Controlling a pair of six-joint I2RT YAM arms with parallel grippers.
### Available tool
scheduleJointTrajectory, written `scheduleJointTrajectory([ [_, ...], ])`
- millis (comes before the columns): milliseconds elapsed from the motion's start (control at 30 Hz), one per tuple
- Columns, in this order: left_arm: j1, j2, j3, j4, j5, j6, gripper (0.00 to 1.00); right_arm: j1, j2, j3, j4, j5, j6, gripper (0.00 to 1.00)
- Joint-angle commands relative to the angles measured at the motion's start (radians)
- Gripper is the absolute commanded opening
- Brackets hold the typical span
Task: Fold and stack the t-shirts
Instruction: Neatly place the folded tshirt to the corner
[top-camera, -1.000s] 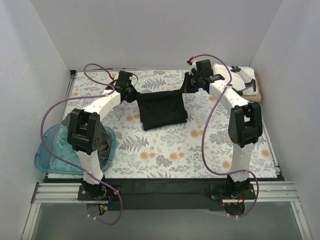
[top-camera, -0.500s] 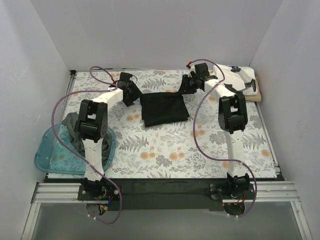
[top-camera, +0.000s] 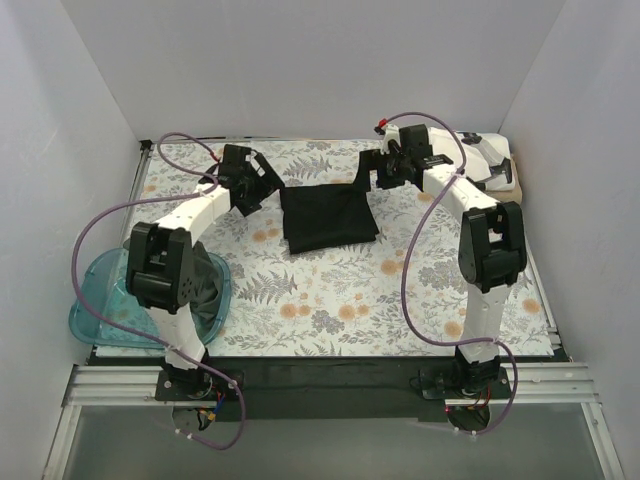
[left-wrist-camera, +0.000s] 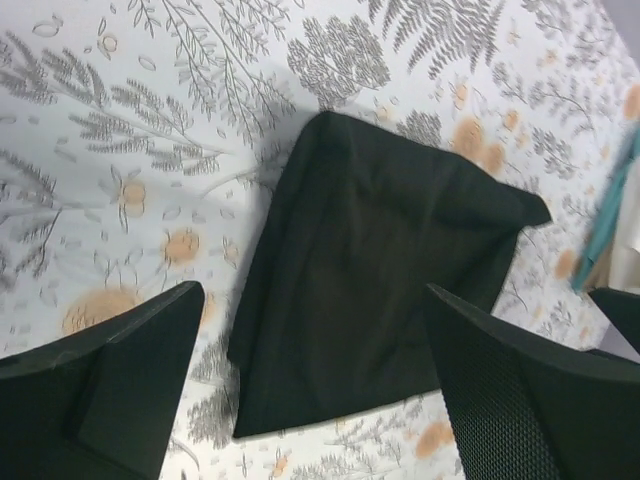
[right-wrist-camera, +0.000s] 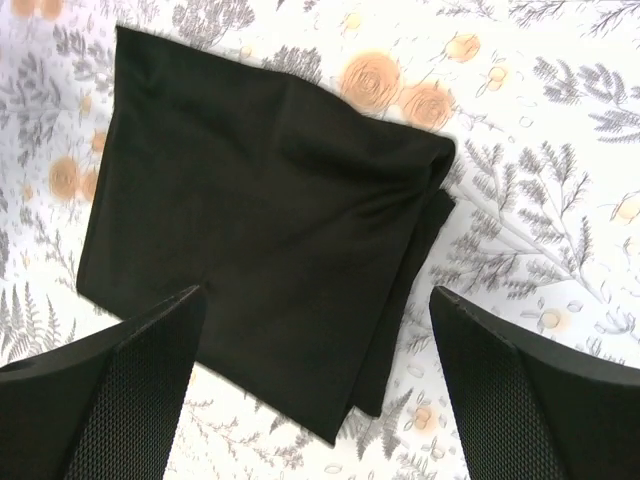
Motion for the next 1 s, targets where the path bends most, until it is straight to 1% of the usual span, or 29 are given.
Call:
scheduleJointTrajectory([
  [0, -0.024, -0.206, -0.126, 0.020, 0.023, -0.018, 0.90, 0.022, -0.076, -0.124, 0.061, 0.037, -0.057, 0.98],
  [100, -0.047, -0.322, -0.250, 0.028, 0.016, -0.038, 0.91, 0.035, -0.088, -0.165, 0.069, 0.089, -0.054, 0.96],
  [200, -0.073, -0.398, -0.382, 0.029, 0.014, -0.080, 0.91, 0.035, -0.070, -0.170, 0.066, 0.141, -0.047, 0.93],
  [233, -0.079, -0.443, -0.413, 0.029, 0.017, -0.096, 0.91, 0.036, -0.064, -0.169, 0.066, 0.146, -0.044, 0.91],
  [300, -0.113, -0.478, -0.491, 0.040, 0.030, -0.120, 0.91, 0.039, -0.041, -0.153, 0.067, 0.153, -0.048, 0.90],
  [400, -0.148, -0.559, -0.545, 0.023, 0.017, -0.138, 0.92, 0.045, -0.016, -0.138, 0.066, 0.144, -0.056, 0.87],
  [533, -0.166, -0.678, -0.637, 0.020, 0.010, -0.149, 0.93, 0.059, 0.033, -0.121, 0.067, 0.143, -0.061, 0.80],
  [633, -0.171, -0.770, -0.647, -0.029, -0.030, -0.144, 0.93, 0.071, 0.065, -0.110, 0.067, 0.140, -0.065, 0.78],
  [667, -0.171, -0.790, -0.647, -0.043, -0.076, -0.146, 0.93, 0.075, 0.074, -0.106, 0.066, 0.152, -0.067, 0.77],
  [700, -0.171, -0.811, -0.648, -0.066, -0.091, -0.150, 0.93, 0.078, 0.082, -0.101, 0.066, 0.161, -0.067, 0.77],
  [733, -0.171, -0.855, -0.653, -0.073, -0.122, -0.159, 0.93, 0.087, 0.099, -0.098, 0.066, 0.169, -0.065, 0.74],
  [800, -0.169, -0.894, -0.659, -0.092, -0.144, -0.170, 0.93, 0.093, 0.120, -0.097, 0.066, 0.175, -0.064, 0.72],
  [833, -0.171, -0.923, -0.659, -0.100, -0.154, -0.176, 0.93, 0.102, 0.126, -0.098, 0.064, 0.181, -0.062, 0.68],
  [900, -0.171, -0.951, -0.657, -0.124, -0.173, -0.178, 0.93, 0.116, 0.134, -0.103, 0.063, 0.199, -0.062, 0.63],
  [933, -0.169, -0.971, -0.656, -0.136, -0.184, -0.176, 0.93, 0.128, 0.142, -0.107, 0.063, 0.208, -0.064, 0.56],
  [967, -0.171, -0.980, -0.651, -0.149, -0.197, -0.176, 0.94, 0.134, 0.143, -0.109, 0.063, 0.224, -0.068, 0.52],
])
